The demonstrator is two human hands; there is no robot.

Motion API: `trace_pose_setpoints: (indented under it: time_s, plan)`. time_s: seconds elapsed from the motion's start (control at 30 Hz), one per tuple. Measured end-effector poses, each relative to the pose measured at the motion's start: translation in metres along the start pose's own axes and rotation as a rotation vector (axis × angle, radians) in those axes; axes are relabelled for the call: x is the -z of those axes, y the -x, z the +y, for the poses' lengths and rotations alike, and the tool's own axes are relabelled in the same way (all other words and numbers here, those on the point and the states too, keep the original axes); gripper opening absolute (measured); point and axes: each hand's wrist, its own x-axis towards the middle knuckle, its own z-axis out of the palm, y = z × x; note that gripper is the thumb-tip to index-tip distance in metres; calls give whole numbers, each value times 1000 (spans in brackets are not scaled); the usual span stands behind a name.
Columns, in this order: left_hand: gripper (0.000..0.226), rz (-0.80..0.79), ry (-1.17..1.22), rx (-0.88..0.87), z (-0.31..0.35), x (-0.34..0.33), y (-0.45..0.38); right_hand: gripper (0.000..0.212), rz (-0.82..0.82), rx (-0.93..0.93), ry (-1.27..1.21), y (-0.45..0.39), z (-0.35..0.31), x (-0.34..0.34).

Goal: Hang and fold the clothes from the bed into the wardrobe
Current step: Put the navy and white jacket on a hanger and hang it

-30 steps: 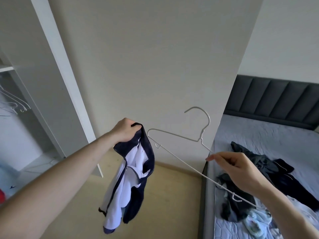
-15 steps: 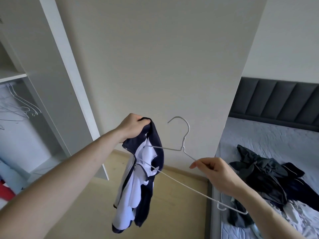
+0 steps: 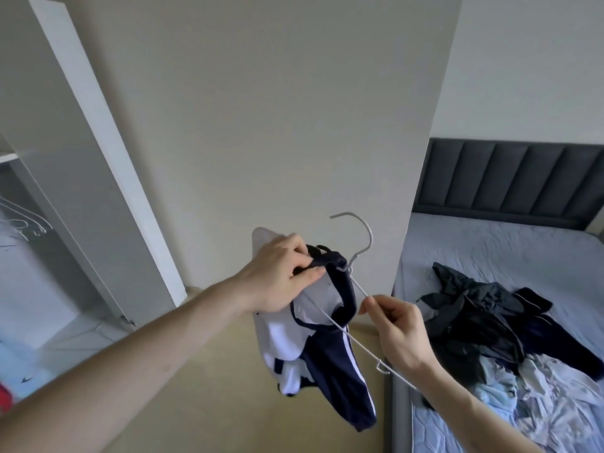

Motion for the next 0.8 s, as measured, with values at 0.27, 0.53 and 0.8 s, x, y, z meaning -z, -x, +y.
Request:
trace_pose_setpoints:
  time_s: [0.27,0.53,0.8]
  plan:
    - [29,-190,151,-59,4,46,-51,31,99,34,-132,3,3,17]
    - [13,-16,-233,-257,-17,51,-78,10,310,95,13,-10,-8,34]
    - [17,166,-59,-232,-34,60,-78,46,28,-188,-24,41,25,-19]
